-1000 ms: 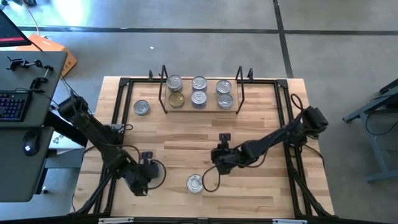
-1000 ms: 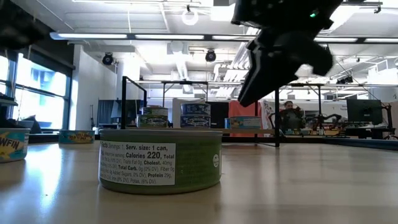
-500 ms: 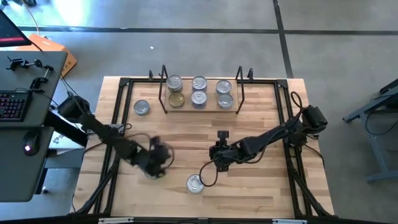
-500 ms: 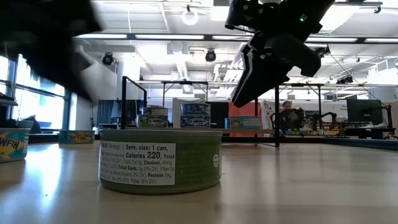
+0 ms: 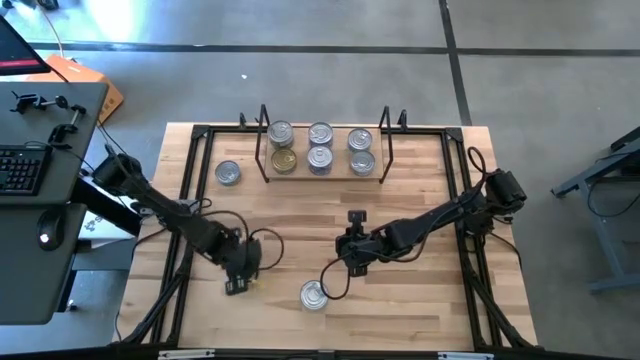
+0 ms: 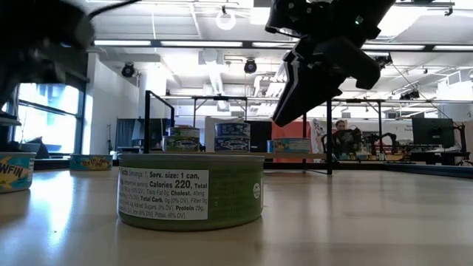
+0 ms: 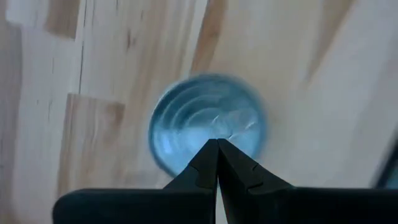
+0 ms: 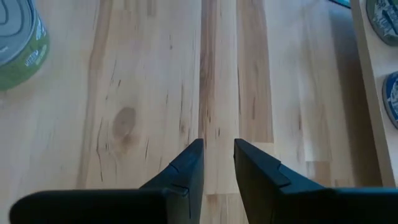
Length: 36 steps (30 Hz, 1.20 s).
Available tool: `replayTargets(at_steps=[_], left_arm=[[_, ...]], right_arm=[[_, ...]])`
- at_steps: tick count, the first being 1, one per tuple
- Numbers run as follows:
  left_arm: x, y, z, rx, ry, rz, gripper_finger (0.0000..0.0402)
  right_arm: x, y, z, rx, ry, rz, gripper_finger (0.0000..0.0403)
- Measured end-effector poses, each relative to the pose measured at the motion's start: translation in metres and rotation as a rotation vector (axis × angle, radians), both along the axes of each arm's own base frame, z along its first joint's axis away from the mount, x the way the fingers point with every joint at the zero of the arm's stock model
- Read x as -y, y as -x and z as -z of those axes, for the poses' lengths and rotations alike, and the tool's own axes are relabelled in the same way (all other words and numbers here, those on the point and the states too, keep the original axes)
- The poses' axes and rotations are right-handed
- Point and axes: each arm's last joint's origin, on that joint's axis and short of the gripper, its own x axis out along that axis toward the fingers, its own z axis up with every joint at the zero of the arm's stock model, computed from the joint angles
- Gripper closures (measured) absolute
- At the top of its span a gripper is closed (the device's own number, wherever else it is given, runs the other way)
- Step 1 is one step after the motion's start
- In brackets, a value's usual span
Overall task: Stack canned seafood by type on shelf
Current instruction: Stack the yellow blue tuna can on top of the yellow blue tuna can on the shelf
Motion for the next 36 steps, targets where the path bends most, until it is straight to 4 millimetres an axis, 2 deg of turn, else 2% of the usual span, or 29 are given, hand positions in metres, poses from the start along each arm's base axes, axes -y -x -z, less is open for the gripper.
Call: replayTargets(at_steps=[4,8,10,12,14,17,21,25,31,33,36], left_arm=[[-0.007,0.009,0.031,0.005,-0.077,0.031,0.0401],[-0.017,-0.008,0.046,0.267,-0.110,0.068,0.0401],[-0.024,-0.021,0.045,0.418,-0.201,0.129,0.0401],[-0.028,-0.035,0.033,0.557,-0.268,0.187,0.0401],[-0.030,-0.044,0.019,0.611,-0.310,0.251,0.0401],[-0.026,-0.048,0.008,0.597,-0.334,0.371,0.0401],[-0.013,-0.043,0.012,0.571,-0.317,0.529,0.0398],[-0.002,-0.043,0.027,0.529,-0.324,0.577,0.0359],[0.005,-0.065,0.058,0.541,-0.446,0.672,0.0273],[0.002,-0.070,0.070,0.496,-0.486,0.674,0.0266],[0.000,-0.081,0.078,0.482,-0.527,0.628,0.0287]], right_arm=[[0.000,-0.001,0.000,0.005,0.001,-0.004,0.0325],[0.000,0.000,0.000,-0.001,0.011,-0.015,0.0325],[0.000,-0.001,0.000,-0.002,0.016,-0.020,0.0325],[0.001,-0.001,0.000,-0.002,0.018,-0.023,0.0325],[0.001,0.000,0.000,-0.003,0.012,-0.014,0.0325],[0.001,0.000,0.000,-0.007,0.003,0.003,0.0325],[0.001,-0.001,-0.001,0.016,-0.014,0.019,0.0325],[0.001,-0.007,-0.002,0.067,-0.024,0.011,0.0325],[-0.008,-0.032,0.002,0.230,-0.058,-0.160,0.0325],[-0.011,-0.037,0.007,0.246,-0.068,-0.227,0.0325],[-0.012,-0.038,0.010,0.237,-0.074,-0.234,0.0325]])
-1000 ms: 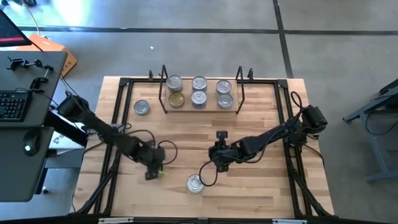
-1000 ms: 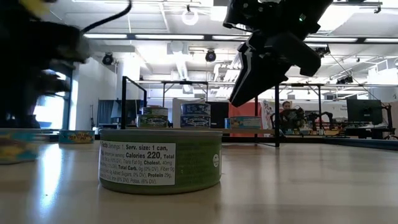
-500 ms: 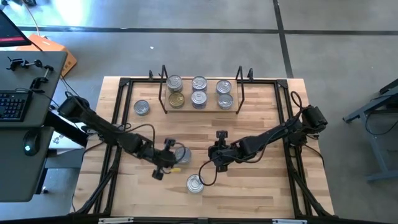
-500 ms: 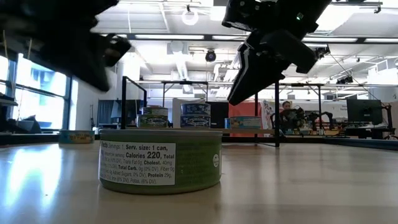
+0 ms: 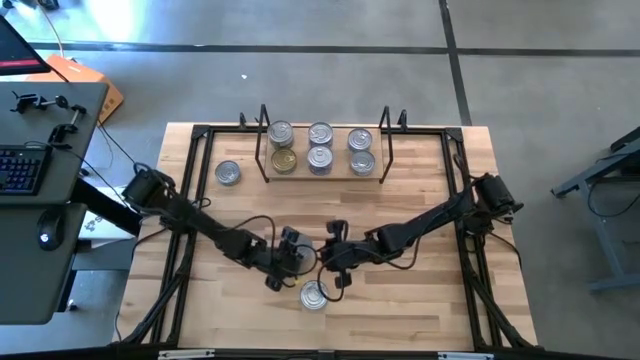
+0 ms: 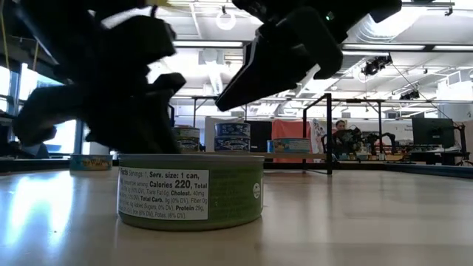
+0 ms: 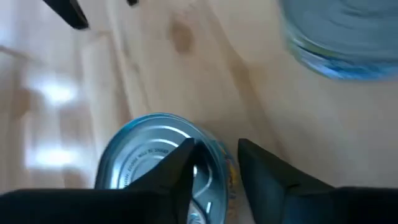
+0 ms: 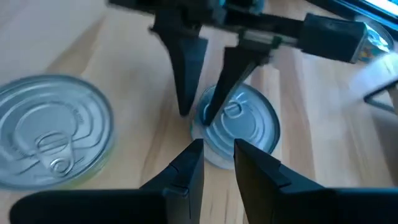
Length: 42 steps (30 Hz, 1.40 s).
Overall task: Stack canned seafood by type on shelf
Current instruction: Stack the yellow blue tuna can on top of the yellow blue tuna can on the shelf
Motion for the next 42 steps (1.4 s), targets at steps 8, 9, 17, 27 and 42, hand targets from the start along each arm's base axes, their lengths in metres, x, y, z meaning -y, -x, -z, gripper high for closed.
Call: replayTargets(at_steps=[8,9,17,27,42], left_arm=[[-0.010,-0.012,-0.004,0.062,0.025,-0.063,0.0395],[-0.011,-0.013,-0.006,0.073,0.036,-0.063,0.0394],[-0.025,-0.034,-0.022,0.146,0.226,-0.116,0.0400],[-0.049,-0.055,-0.041,0.194,0.407,-0.227,0.0401],[-0.068,-0.069,-0.055,0.287,0.449,-0.274,0.0401]], right_arm=[[0.001,0.046,0.023,0.096,-0.061,0.199,0.0325],[0.001,0.057,0.029,0.103,-0.087,0.225,0.0325],[0.005,0.087,0.054,0.134,-0.230,0.210,0.0322],[0.007,0.063,0.024,0.113,0.191,0.038,0.0189],[0.017,0.045,0.049,0.093,0.215,0.106,0.0231]])
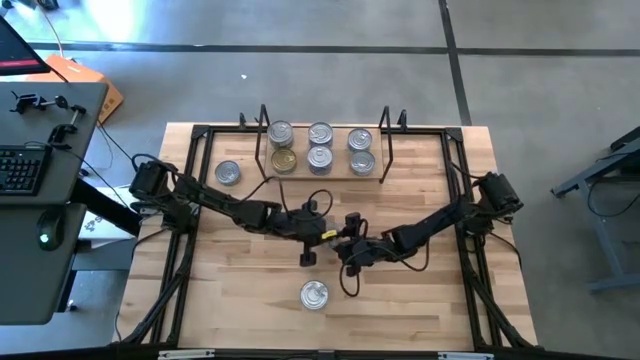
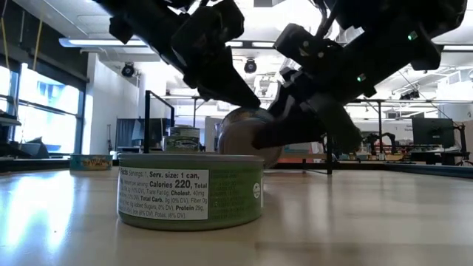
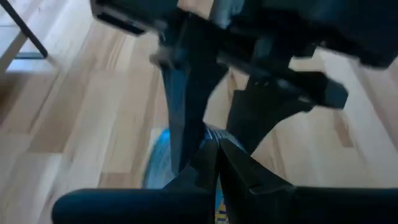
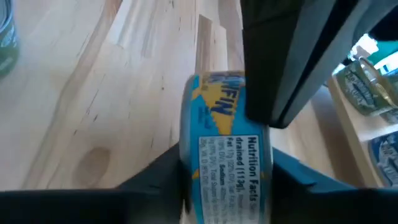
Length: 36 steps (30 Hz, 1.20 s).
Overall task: Stack canned seafood by type on shelf
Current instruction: Stack the yellow blue tuna can on top of the yellow blue tuna can on the shelf
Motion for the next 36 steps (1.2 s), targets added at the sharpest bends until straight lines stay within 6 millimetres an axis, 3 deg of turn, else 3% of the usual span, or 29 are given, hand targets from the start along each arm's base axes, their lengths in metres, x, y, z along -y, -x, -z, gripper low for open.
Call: replayTargets(at_steps=[2,8,13,17,20,23,28,30,33,36], left_arm=[[-0.001,0.000,0.000,0.002,-0.005,-0.006,0.0399],[-0.005,0.018,-0.011,-0.119,-0.012,-0.034,0.0398],[0.005,0.045,-0.014,-0.279,-0.052,-0.179,0.0397],[0.020,0.061,-0.005,-0.285,-0.151,-0.274,0.0397],[0.032,0.067,0.002,-0.230,-0.156,-0.298,0.0397],[0.042,0.074,0.012,-0.177,-0.128,-0.306,0.0397],[0.057,0.089,0.028,-0.062,-0.074,-0.355,0.0397],[0.062,0.095,0.034,-0.047,-0.053,-0.347,0.0397],[0.067,0.103,0.040,-0.047,-0.059,-0.323,0.0397],[0.070,0.106,0.040,-0.039,-0.068,-0.332,0.0397]], right_arm=[[0.000,0.000,0.000,0.004,-0.021,0.012,0.0280],[-0.001,0.010,-0.003,-0.055,-0.003,0.089,0.0285],[0.001,0.021,-0.050,-0.104,0.076,0.224,0.0285],[0.021,0.013,-0.099,-0.175,0.222,0.364,0.0285],[0.052,0.001,-0.130,-0.244,0.296,0.413,0.0285],[0.098,-0.007,-0.137,-0.347,0.388,0.434,0.0285],[0.178,0.000,-0.120,-0.505,0.303,0.384,0.0285],[0.203,0.004,-0.113,-0.473,0.301,0.441,0.0285],[0.233,0.008,-0.108,-0.420,0.322,0.460,0.0285],[0.249,0.008,-0.093,-0.465,0.360,0.378,0.0285]])
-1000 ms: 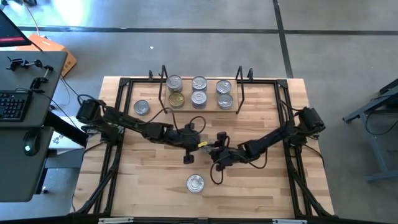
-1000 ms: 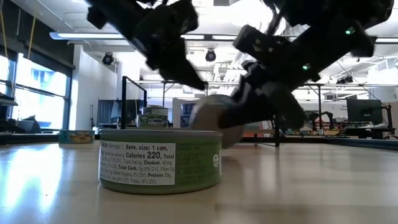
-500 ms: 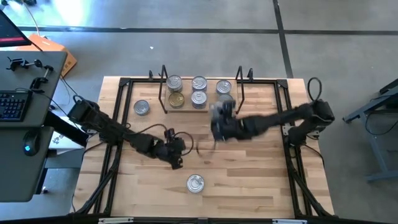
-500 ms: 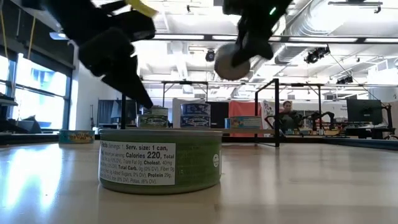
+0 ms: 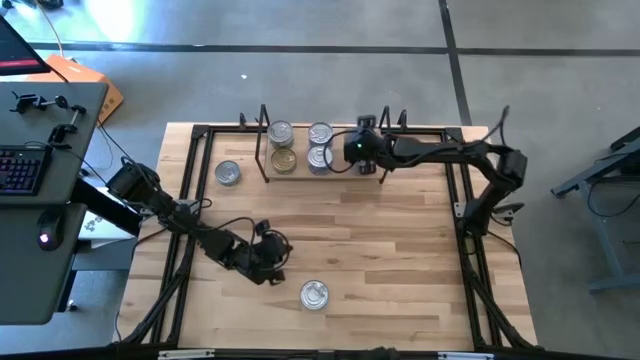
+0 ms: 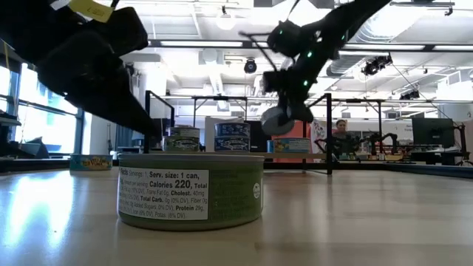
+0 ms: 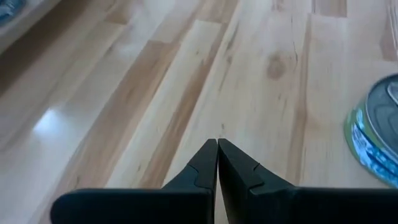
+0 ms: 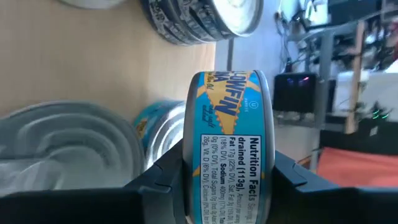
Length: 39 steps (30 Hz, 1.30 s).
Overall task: Stack canned seafood by type on shelf
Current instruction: Stack the yellow blue tuna can on top of the yellow blue tuna can on the shelf
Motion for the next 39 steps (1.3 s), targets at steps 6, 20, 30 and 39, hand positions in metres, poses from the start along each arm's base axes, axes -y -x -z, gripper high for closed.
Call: replayTargets(at_steps=[6,20,30,39], left_arm=[[0.000,0.000,-0.001,0.016,-0.024,-0.011,0.0397],[-0.001,-0.001,-0.002,0.032,-0.042,-0.017,0.0397],[0.000,-0.002,-0.002,0.034,-0.041,-0.016,0.0397],[0.000,-0.002,-0.002,0.034,-0.038,-0.016,0.0397]], right_arm=[[0.022,-0.010,0.027,-0.135,0.122,0.004,0.0285],[0.024,-0.008,0.035,-0.201,0.122,0.054,0.0200],[0.013,-0.016,0.005,-0.183,0.111,0.026,0.0173],[0.010,-0.016,-0.010,-0.144,0.011,0.106,0.0172]])
